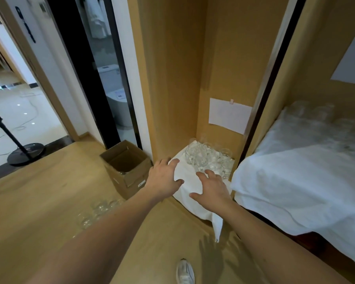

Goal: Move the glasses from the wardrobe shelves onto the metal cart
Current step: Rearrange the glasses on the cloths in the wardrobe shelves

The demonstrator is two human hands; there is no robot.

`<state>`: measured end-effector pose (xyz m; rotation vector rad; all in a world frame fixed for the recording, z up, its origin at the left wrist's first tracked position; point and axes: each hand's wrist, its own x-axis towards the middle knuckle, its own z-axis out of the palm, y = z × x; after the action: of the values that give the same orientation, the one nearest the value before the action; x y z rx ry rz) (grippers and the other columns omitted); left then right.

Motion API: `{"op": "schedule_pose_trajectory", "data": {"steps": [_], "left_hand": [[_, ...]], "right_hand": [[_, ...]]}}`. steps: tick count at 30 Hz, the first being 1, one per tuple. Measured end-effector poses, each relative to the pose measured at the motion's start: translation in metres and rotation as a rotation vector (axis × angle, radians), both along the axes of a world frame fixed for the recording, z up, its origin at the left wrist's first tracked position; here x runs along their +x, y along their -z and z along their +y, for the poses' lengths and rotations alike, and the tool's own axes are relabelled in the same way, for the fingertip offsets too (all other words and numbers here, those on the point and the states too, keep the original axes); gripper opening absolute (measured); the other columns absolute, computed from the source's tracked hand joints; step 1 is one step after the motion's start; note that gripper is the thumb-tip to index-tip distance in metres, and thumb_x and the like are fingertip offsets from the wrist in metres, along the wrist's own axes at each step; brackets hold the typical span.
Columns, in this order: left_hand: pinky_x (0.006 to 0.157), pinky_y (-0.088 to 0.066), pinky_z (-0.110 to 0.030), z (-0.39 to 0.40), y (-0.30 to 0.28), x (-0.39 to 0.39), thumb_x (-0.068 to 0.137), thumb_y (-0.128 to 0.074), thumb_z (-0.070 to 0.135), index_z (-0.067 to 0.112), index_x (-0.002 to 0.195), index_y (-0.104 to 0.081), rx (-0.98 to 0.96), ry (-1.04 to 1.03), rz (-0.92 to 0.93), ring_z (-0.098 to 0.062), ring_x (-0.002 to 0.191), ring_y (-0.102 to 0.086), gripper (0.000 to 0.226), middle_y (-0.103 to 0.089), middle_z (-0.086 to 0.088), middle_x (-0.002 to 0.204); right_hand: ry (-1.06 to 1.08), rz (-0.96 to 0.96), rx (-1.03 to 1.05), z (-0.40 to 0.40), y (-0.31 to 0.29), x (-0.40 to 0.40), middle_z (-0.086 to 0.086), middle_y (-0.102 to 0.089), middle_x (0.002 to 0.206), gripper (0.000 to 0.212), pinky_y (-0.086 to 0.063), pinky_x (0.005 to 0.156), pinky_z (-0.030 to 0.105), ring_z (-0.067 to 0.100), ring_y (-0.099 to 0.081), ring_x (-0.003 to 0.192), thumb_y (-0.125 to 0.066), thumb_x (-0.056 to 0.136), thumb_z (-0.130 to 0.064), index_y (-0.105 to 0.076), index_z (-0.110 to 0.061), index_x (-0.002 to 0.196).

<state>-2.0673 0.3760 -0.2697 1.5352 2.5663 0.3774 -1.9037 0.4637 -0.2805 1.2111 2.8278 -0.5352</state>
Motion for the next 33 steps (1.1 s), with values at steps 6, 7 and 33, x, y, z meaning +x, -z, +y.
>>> {"op": "schedule_pose_trajectory", "data": {"steps": [6, 7, 33], "left_hand": [[0.114, -0.037, -0.051, 0.031, 0.006, -0.035, 0.092, -0.064, 0.053, 0.029, 0.148, -0.038, -0.023, 0.019, -0.004, -0.028, 0.141, -0.036, 0.066, -0.040, 0.000, 0.156], [0.115, -0.037, -0.051, 0.038, 0.007, -0.041, 0.093, -0.063, 0.053, 0.029, 0.149, -0.037, -0.037, 0.022, -0.010, -0.027, 0.141, -0.036, 0.066, -0.039, 0.000, 0.157], [0.110, -0.042, -0.044, 0.197, 0.082, -0.209, 0.087, -0.071, 0.048, 0.020, 0.148, -0.045, -0.158, 0.248, -0.247, -0.030, 0.135, -0.044, 0.072, -0.048, -0.006, 0.150]], "right_hand": [[0.017, -0.001, -0.044, 0.030, 0.018, -0.040, 0.006, -0.025, 0.162, 0.079, -0.036, 0.113, 0.042, 0.030, -0.029, 0.144, -0.062, 0.090, -0.058, -0.030, -0.026, 0.155], [0.022, -0.003, -0.055, 0.035, 0.020, -0.047, 0.006, -0.025, 0.162, 0.079, -0.036, 0.113, 0.042, 0.030, -0.028, 0.145, -0.062, 0.090, -0.058, -0.030, -0.026, 0.155], [0.388, -0.055, -0.258, 0.150, 0.086, -0.191, 0.009, -0.036, 0.156, 0.073, -0.036, 0.114, 0.039, 0.030, -0.037, 0.141, -0.062, 0.091, -0.054, -0.039, -0.021, 0.152]]}}
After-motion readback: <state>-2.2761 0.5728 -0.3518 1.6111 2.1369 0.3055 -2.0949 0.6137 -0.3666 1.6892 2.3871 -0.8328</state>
